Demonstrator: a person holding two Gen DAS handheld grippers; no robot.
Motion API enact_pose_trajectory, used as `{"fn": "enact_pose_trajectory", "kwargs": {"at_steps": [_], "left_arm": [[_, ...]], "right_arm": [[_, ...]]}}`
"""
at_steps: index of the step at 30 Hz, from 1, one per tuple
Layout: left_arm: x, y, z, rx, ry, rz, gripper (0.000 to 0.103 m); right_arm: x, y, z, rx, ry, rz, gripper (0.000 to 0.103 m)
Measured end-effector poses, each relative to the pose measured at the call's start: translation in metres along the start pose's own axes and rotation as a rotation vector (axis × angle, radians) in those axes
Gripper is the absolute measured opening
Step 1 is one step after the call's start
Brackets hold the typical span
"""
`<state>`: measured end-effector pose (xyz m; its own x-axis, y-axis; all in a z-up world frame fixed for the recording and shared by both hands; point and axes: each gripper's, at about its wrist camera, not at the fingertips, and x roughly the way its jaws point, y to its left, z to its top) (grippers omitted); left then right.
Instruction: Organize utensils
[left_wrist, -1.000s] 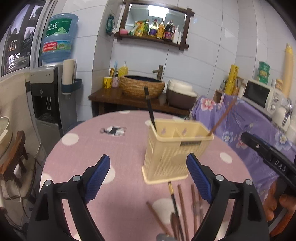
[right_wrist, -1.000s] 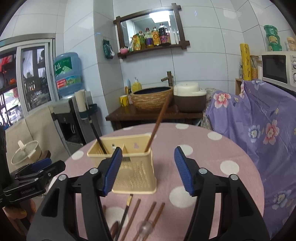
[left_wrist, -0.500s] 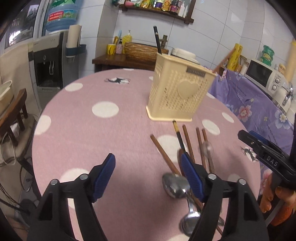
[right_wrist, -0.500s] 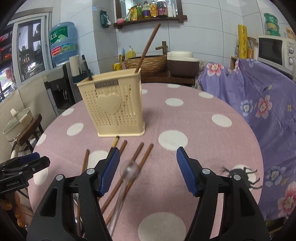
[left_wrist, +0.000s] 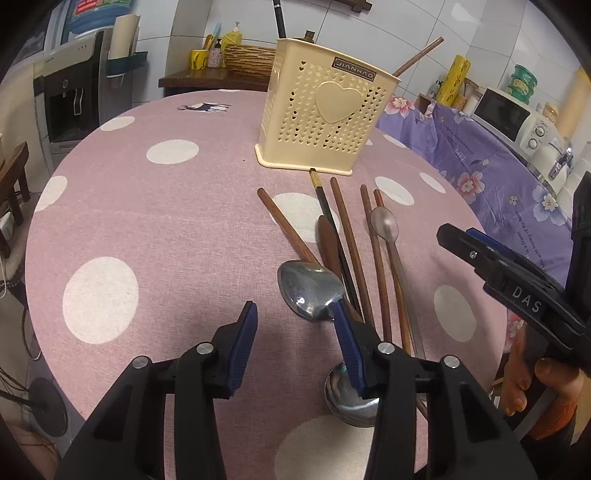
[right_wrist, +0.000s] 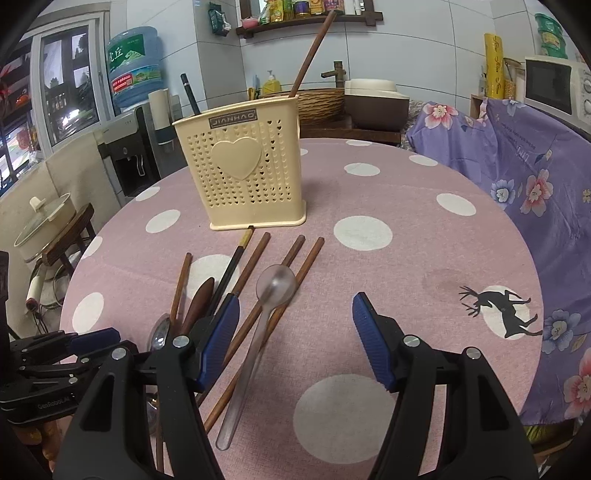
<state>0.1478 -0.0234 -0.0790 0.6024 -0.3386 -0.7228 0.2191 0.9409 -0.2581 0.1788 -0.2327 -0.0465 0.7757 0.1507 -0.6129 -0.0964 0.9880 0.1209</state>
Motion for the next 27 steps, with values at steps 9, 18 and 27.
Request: {"fn": "enact_pose_trajectory", "kwargs": {"at_steps": [9, 18, 27], "left_arm": [[0.013, -0.017, 0.004, 0.001, 0.038, -0.024, 0.042], [0.028, -0.026, 0.012, 0.027, 0.046, 0.044, 0.033], [0.018, 0.015, 0.031, -0.061, 0.008, -0.002, 0.010]], "right_arm": [[0.002, -0.004, 0.001, 0.017, 0.007, -0.007, 0.064], [0.003, -0.010, 0.000, 0.037, 0.019, -0.015, 0.064], [0.005, -0.013, -0.001, 0.052, 0.023, -0.015, 0.064]]}}
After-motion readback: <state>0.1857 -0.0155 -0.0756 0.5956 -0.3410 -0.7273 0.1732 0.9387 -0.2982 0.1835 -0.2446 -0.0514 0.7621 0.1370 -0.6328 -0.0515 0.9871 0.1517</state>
